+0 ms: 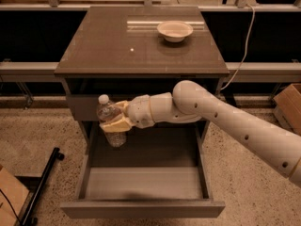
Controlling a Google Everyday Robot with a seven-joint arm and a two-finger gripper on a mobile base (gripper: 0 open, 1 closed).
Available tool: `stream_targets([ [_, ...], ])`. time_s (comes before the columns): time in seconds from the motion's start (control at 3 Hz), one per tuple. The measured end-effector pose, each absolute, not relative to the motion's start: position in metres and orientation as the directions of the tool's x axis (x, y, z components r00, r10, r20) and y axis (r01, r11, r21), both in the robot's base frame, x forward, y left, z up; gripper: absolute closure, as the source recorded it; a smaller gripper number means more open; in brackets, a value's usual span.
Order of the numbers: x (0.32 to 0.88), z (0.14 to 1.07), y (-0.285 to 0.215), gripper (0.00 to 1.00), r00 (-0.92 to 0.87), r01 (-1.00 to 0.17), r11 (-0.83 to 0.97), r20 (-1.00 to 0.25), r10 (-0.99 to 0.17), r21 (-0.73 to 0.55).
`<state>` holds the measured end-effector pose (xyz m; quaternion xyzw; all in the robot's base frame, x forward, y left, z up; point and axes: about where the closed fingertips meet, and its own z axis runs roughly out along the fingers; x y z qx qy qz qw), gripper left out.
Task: Place water bottle into middle drawer
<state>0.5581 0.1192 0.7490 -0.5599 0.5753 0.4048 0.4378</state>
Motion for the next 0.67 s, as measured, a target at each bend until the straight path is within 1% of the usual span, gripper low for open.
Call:
stream_targets([
  [0.33, 0.546, 0.708, 0.125, 1.0, 0.023, -0.998, 0.047, -0.957, -0.29, -0.038],
  [0.67, 0.532, 0.656, 0.12, 1.0, -0.004, -0.996, 0.088, -0.973, -0.231, -0.017],
])
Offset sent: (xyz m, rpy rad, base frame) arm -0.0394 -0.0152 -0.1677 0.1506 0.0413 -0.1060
